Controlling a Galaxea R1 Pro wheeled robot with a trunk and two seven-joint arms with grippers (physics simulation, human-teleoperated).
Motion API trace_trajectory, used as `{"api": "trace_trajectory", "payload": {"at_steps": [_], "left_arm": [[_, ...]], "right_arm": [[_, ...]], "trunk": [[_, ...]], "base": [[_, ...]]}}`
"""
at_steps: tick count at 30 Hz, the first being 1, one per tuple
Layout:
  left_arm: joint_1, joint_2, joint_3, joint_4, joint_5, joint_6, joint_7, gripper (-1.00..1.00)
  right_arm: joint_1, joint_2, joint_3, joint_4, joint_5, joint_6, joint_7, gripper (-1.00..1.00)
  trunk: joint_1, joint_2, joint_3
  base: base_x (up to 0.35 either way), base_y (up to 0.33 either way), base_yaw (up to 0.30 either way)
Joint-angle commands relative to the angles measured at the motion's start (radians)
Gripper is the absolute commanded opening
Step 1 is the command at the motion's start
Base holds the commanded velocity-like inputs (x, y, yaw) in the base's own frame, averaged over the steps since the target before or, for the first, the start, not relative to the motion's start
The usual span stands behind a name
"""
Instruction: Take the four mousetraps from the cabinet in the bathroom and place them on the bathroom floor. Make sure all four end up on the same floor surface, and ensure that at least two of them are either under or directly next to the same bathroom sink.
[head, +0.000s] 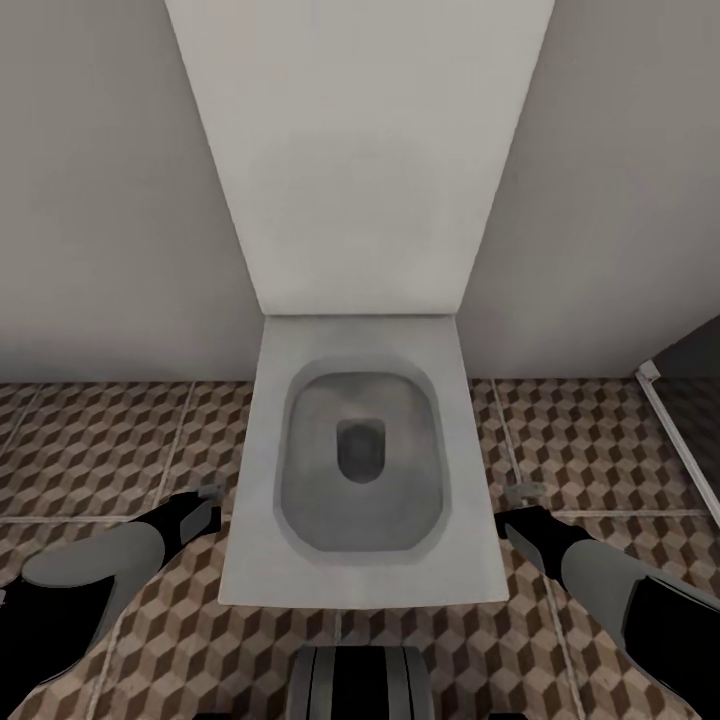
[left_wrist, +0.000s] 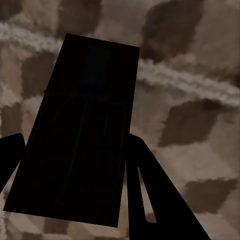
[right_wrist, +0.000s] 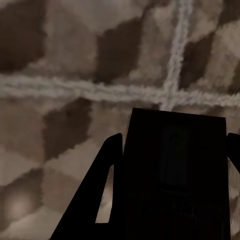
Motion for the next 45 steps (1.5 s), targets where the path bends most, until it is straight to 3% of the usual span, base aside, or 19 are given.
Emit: {"api": "trace_trajectory", "payload": {"at_steps": [1, 12, 27, 33, 39, 45], "left_arm": [[-0.001, 0.001, -0.008, -0.002, 0.009, 0.002, 0.004, -1.00], [-0.001, 0.000, -0.008, -0.002, 0.009, 0.002, 0.004, -1.00], [-0.001, 0.001, -0.008, -0.002, 0.009, 0.002, 0.004, -1.00], [-0.001, 0.001, -0.008, -0.002, 0.009, 0.002, 0.004, -1.00], [-0.001, 0.001, -0.008, -0.002, 0.009, 0.002, 0.004, -1.00], [-0.001, 0.001, -0.008, -0.002, 0.009, 0.002, 0.004, -1.00]], "right_arm": [[0.000, -0.002, 0.008, -0.004, -0.007, 0.005, -0.002, -1.00], [-0.002, -0.018, 0.004, -0.001, -0.008, -0.003, 0.128, -1.00], [-0.002, -0.028, -0.001, 0.001, -0.008, -0.012, 0.140, -1.00], [-0.002, -0.028, -0.001, 0.002, -0.009, -0.019, 0.140, -1.00], [-0.002, -0.028, -0.001, 0.002, -0.009, -0.020, 0.139, -1.00], [-0.002, -0.028, -0.001, 0.002, -0.009, -0.020, 0.138, -1.00]], "trunk": [[0.000, 0.000, -0.001], [0.000, 0.000, -0.001], [0.001, -0.001, -0.012], [0.004, -0.002, -0.035], [0.004, -0.002, -0.035], [0.007, -0.004, -0.059]], "base": [[0.000, 0.000, 0.000], [0.000, 0.000, 0.000], [0.000, 0.000, 0.000], [0.000, 0.000, 0.000], [0.000, 0.000, 0.000], [0.000, 0.000, 0.000]]}}
